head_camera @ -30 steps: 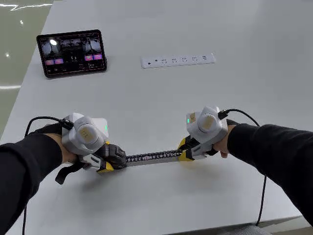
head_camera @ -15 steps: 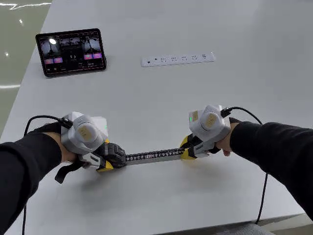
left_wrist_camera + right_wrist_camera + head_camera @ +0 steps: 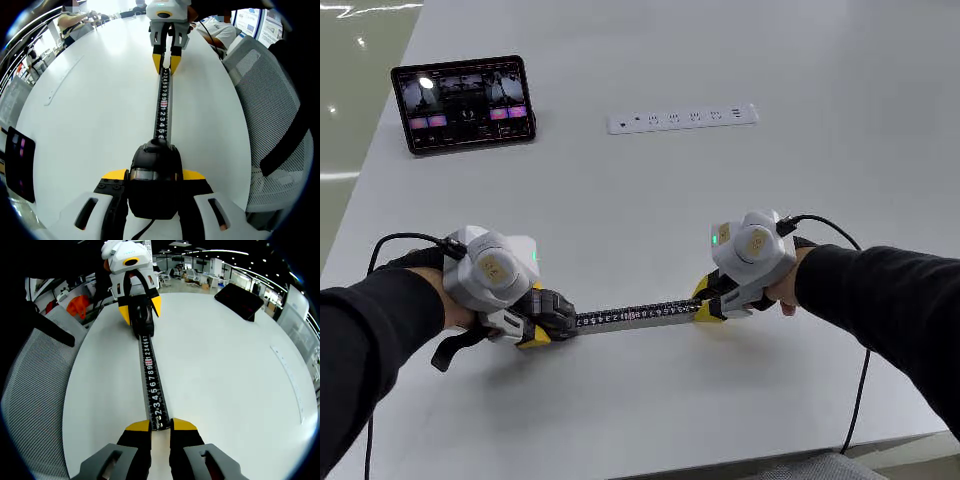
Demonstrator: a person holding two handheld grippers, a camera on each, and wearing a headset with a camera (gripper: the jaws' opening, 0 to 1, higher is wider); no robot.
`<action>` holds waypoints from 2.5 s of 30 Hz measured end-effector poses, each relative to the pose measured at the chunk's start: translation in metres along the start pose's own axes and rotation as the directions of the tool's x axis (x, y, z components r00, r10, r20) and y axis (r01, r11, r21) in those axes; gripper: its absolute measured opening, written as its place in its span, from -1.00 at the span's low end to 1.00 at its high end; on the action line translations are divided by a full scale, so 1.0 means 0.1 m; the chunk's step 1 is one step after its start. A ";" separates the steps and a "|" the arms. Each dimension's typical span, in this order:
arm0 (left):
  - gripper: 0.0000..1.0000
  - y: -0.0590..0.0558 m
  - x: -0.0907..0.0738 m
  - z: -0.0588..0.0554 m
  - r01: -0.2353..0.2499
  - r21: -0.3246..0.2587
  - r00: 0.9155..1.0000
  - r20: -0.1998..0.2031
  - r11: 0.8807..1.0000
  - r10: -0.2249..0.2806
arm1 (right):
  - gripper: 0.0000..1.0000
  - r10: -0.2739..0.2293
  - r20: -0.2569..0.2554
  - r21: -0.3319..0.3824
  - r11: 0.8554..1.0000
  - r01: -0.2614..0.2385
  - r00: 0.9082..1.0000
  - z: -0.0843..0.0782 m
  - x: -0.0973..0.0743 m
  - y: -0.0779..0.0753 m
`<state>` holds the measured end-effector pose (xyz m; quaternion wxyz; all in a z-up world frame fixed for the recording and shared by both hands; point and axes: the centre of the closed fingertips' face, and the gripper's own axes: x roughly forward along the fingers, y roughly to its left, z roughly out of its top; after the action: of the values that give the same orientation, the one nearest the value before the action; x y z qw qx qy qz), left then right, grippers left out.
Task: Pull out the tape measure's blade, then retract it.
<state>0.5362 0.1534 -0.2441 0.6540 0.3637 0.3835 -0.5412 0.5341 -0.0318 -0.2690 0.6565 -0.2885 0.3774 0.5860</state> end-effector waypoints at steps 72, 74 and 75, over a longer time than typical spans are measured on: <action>-0.34 0.00 0.00 0.00 -0.003 0.001 1.000 0.006 1.000 0.003 | -0.82 -0.016 -0.031 0.022 1.000 0.016 0.999 -0.28 -0.19 -0.03; -0.34 0.00 0.00 0.00 -0.002 0.001 1.000 0.006 1.000 0.002 | -0.82 -0.016 -0.034 0.021 1.000 0.016 0.999 -0.29 -0.20 -0.03; -0.34 0.01 0.00 0.00 -0.002 0.001 1.000 0.006 1.000 0.002 | -0.82 -0.015 -0.035 0.021 1.000 0.016 0.999 -0.29 -0.20 -0.03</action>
<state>0.5367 0.1538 -0.2444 0.6556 0.3629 0.3809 -0.5417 0.5317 -0.0672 -0.2680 0.6574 -0.2943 0.3927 0.5718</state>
